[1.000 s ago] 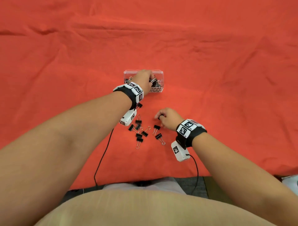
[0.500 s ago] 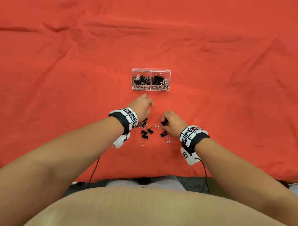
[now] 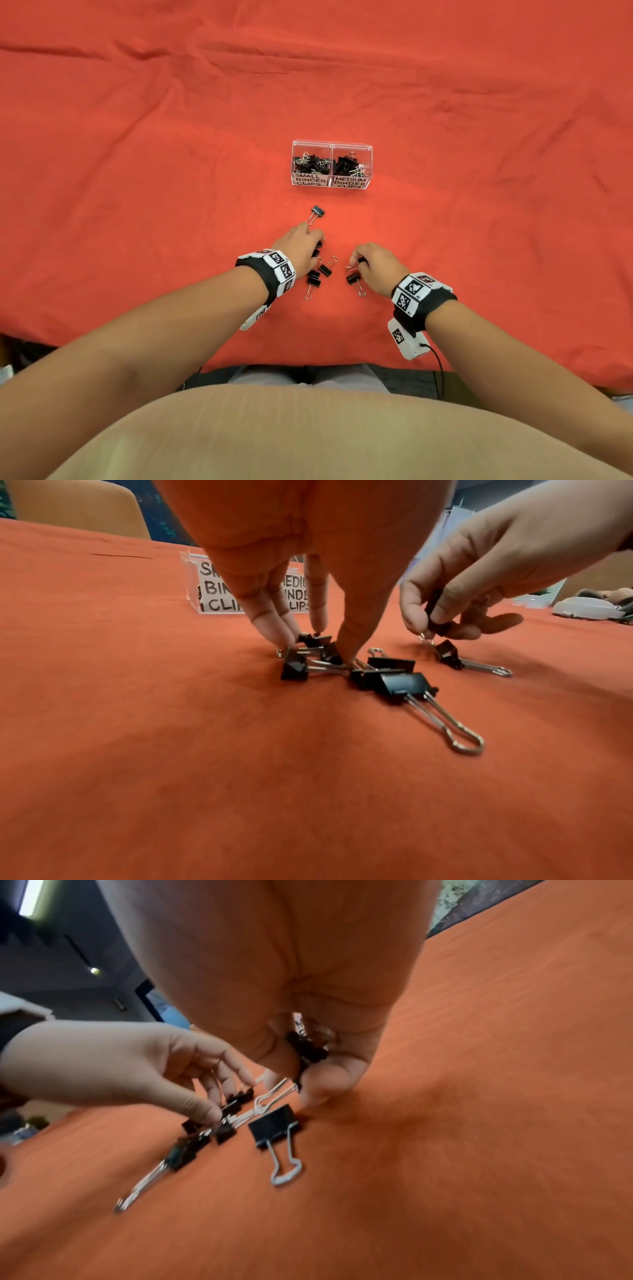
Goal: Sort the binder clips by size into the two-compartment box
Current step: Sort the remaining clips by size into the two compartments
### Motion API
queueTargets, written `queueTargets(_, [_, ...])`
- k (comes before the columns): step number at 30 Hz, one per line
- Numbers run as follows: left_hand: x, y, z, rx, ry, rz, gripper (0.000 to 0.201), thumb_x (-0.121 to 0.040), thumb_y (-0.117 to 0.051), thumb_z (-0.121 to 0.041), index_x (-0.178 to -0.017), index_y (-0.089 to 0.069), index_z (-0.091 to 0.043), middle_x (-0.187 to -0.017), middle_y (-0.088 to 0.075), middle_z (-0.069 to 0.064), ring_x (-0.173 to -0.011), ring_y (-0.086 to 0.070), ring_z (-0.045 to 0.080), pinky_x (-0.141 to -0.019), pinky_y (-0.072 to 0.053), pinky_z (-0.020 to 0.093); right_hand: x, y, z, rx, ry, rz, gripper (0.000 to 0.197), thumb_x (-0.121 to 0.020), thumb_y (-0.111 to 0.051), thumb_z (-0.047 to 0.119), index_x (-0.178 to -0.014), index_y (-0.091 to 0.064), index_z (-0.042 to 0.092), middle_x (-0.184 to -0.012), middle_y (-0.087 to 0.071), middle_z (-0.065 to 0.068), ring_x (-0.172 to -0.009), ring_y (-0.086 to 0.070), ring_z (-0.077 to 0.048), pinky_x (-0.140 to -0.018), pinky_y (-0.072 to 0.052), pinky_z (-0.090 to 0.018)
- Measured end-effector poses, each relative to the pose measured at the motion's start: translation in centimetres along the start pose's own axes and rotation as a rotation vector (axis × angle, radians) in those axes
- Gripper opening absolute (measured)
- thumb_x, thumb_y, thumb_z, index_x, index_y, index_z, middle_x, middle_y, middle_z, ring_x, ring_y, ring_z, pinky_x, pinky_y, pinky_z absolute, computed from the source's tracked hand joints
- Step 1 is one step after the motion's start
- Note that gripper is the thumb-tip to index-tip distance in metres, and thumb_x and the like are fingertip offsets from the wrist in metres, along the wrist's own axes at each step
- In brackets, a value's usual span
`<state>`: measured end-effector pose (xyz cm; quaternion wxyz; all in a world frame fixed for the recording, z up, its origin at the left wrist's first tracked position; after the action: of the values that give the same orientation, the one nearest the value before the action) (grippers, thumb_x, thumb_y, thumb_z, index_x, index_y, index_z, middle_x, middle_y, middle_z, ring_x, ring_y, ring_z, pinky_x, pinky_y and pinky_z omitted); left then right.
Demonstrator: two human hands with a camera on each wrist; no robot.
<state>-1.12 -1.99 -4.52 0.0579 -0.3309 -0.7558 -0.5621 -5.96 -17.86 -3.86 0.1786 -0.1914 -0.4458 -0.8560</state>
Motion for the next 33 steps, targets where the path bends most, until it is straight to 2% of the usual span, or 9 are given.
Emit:
queueTargets(4, [0.0,0.1,-0.2,0.030,0.014,-0.010,0.042,-0.083,-0.064,-0.020,-0.122,-0.047,-0.021,-0.119,-0.047,0.010,-0.110,-0.052,0.030,-0.090,-0.050,0.045,0.6,-1.4,-0.3,0.016,-0.022,-0.013,0.015,-0.089,-0.052,0.012,-0.104,-0.056,0.010,-0.109,-0.051,-0.010,-0.098,-0.054,-0.026,-0.087,-0.042,-0.033])
queueTargets(7, [0.0,0.1,-0.3,0.028,0.032,-0.009,0.044,-0.083,-0.065,-0.021,-0.123,-0.046,-0.019,-0.120,-0.047,0.011,-0.112,-0.051,0.030,-0.089,-0.050,0.045,0.7,-2.0,-0.2,-0.013,-0.031,-0.031,0.031,-0.082,-0.068,0.025,-0.106,-0.054,0.011,-0.110,-0.048,-0.007,-0.096,-0.053,-0.022,-0.089,-0.044,-0.034])
queueTargets(10, [0.0,0.0,-0.5,0.000,0.035,-0.020,0.044,-0.083,-0.063,-0.020,-0.123,-0.044,-0.016,-0.121,-0.046,0.011,-0.114,-0.049,0.030,-0.085,-0.049,0.043,0.5,-2.1,0.0,-0.014,-0.021,-0.038,0.033,-0.081,-0.069,0.024,-0.107,-0.054,0.011,-0.111,-0.050,-0.007,-0.099,-0.052,-0.021,-0.088,-0.042,-0.032])
queueTargets(18, [0.1,-0.6,-0.6,-0.043,0.024,-0.012,0.045,-0.086,-0.058,-0.014,-0.127,-0.042,-0.013,-0.122,-0.046,0.011,-0.116,-0.049,0.031,-0.083,-0.050,0.045,-0.5,-0.4,-0.1,-0.205,-0.125,-0.133,0.014,-0.082,-0.062,0.006,-0.094,-0.060,0.013,-0.085,-0.059,-0.002,-0.068,-0.054,-0.017,-0.056,-0.042,-0.022])
queueTargets(22, [0.1,-0.5,-0.7,-0.053,0.007,-0.004,0.042,-0.087,-0.055,-0.012,-0.127,-0.041,-0.012,-0.122,-0.044,0.012,-0.109,-0.052,0.033,-0.076,-0.049,0.044,-2.7,3.0,0.4,-0.326,-0.143,-0.224,0.013,-0.083,-0.068,0.012,-0.089,-0.058,0.019,-0.086,-0.066,-0.002,-0.061,-0.058,-0.016,-0.057,-0.051,-0.027])
queueTargets(25, [0.2,-0.1,-0.8,-0.050,0.002,-0.011,0.040,-0.087,-0.055,-0.013,-0.124,-0.041,-0.010,-0.121,-0.041,0.014,-0.102,-0.054,0.034,-0.069,-0.046,0.042,-4.8,7.6,1.8,-0.400,-0.112,-0.335,0.012,-0.087,-0.064,0.015,-0.098,-0.058,0.014,-0.087,-0.065,0.004,-0.056,-0.059,-0.010,-0.045,-0.046,-0.016])
queueTargets(27, [0.3,0.1,-0.8,-0.046,0.004,-0.012,0.040,-0.087,-0.056,-0.015,-0.123,-0.041,-0.009,-0.121,-0.040,0.015,-0.098,-0.055,0.035,-0.067,-0.046,0.042,-6.8,10.7,2.6,-0.389,-0.101,-0.423,0.014,-0.089,-0.062,0.017,-0.102,-0.059,0.016,-0.094,-0.066,0.000,-0.066,-0.063,-0.014,-0.054,-0.050,-0.020])
queueTargets(30, [0.4,0.3,-0.9,-0.042,0.011,-0.012,0.037,-0.087,-0.058,-0.018,-0.119,-0.042,-0.008,-0.119,-0.039,0.015,-0.092,-0.055,0.035,-0.062,-0.044,0.039,-9.8,13.0,3.4,-0.326,-0.079,-0.487,0.016,-0.090,-0.059,0.015,-0.105,-0.060,0.020,-0.102,-0.068,-0.005,-0.083,-0.066,-0.022,-0.077,-0.058,-0.038])
queueTargets(33, [0.5,0.5,-0.8,-0.058,-0.002,-0.018,0.036,-0.085,-0.057,-0.018,-0.116,-0.043,-0.007,-0.119,-0.039,0.015,-0.088,-0.055,0.033,-0.058,-0.042,0.036,-11.5,13.4,4.3,-0.164,-0.047,-0.455,0.026,-0.091,-0.057,0.014,-0.116,-0.060,0.020,-0.117,-0.065,-0.008,-0.103,-0.063,-0.025,-0.088,-0.050,-0.029])
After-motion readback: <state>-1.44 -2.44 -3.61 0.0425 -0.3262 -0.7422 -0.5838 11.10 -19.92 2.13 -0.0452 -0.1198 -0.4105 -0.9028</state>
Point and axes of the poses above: each hand's wrist, its own x-axis away from the middle knuckle, its own y-axis out of the back of the hand, z = x × y, the point moved 6 cm from there along -x, towards the middle knuckle
